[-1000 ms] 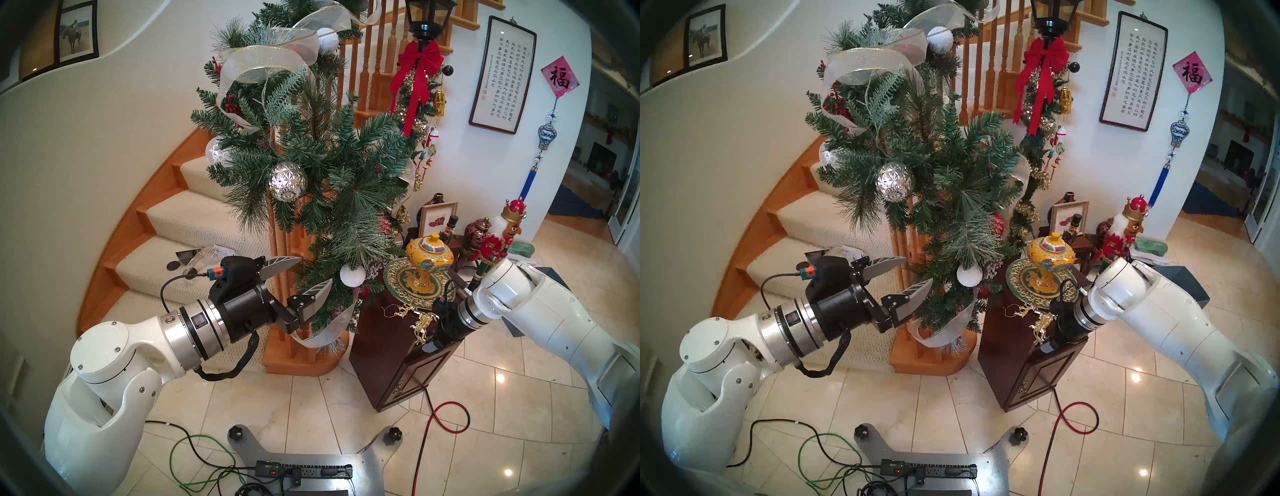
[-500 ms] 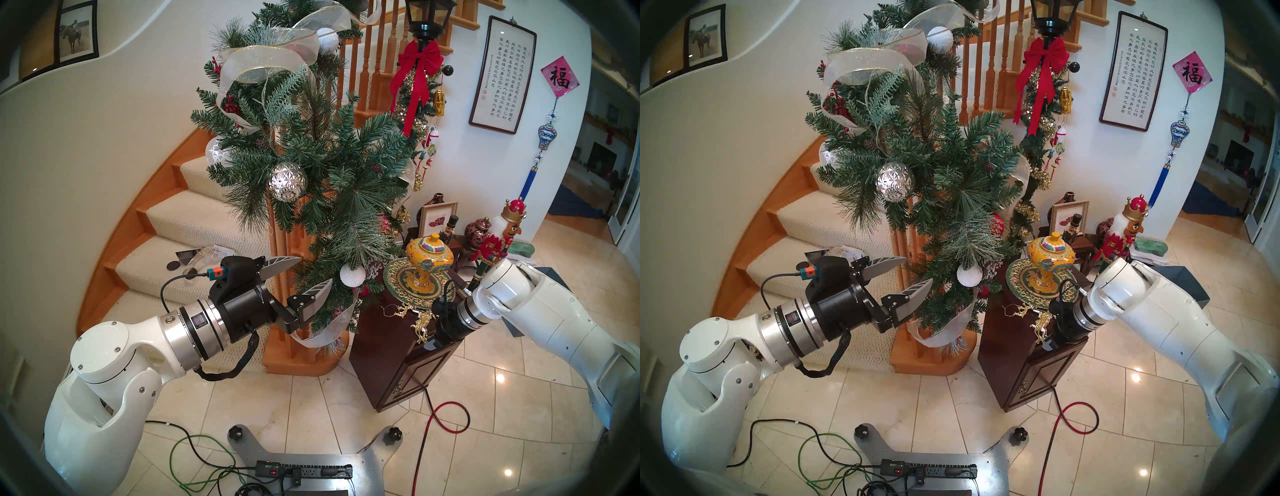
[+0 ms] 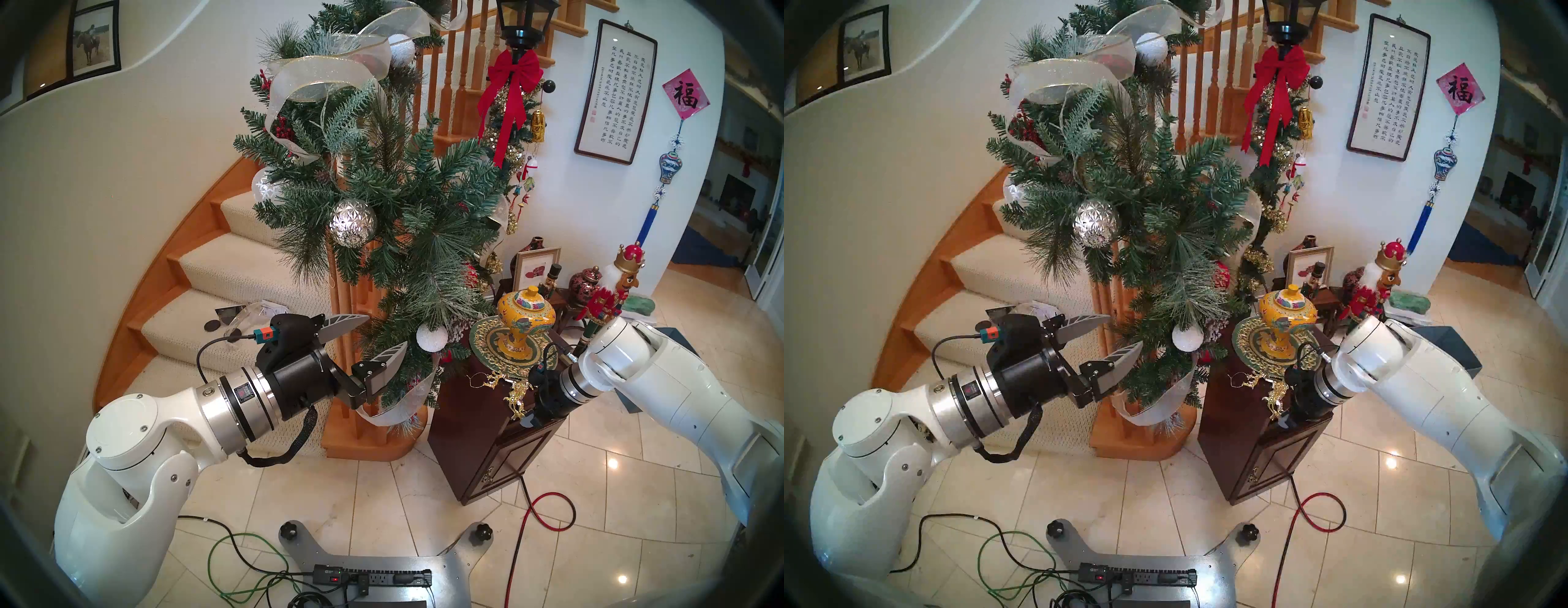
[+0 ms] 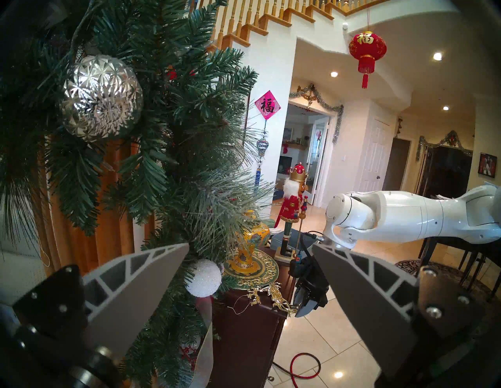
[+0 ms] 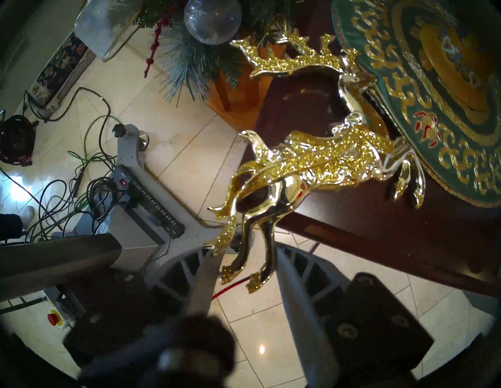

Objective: Hang the ornament onto the Christmas-tree-style decoration

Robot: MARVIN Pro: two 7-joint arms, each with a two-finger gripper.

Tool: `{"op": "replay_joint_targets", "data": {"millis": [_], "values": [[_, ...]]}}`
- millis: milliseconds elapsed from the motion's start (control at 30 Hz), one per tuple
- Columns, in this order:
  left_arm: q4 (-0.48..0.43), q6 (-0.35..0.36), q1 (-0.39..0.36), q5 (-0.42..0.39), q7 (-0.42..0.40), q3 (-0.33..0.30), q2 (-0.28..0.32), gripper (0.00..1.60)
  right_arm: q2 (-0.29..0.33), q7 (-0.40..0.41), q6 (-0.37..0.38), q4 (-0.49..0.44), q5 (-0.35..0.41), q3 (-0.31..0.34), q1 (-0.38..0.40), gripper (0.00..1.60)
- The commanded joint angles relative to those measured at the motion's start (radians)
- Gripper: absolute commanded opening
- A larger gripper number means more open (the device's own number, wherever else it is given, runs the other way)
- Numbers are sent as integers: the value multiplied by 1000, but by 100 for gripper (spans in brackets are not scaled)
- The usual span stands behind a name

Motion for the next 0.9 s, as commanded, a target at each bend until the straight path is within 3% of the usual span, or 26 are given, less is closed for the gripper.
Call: {"op": "replay_joint_targets", "data": {"millis": [0,167,400,867], "values": [[-6,-1,-1,0,0,-2,0,160,9,-1,3,-3,3,7,0,60],[-6,-1,-1,0,0,-2,0,160,11,-1,2,-3,4,8,0,42],[-6,-1,-1,0,0,-2,0,160,17,-4,-2,-5,10,11,-4,0],[-6,-1,-1,0,0,-2,0,160,35,-9,-8,-19,25,10,-14,0]]}}
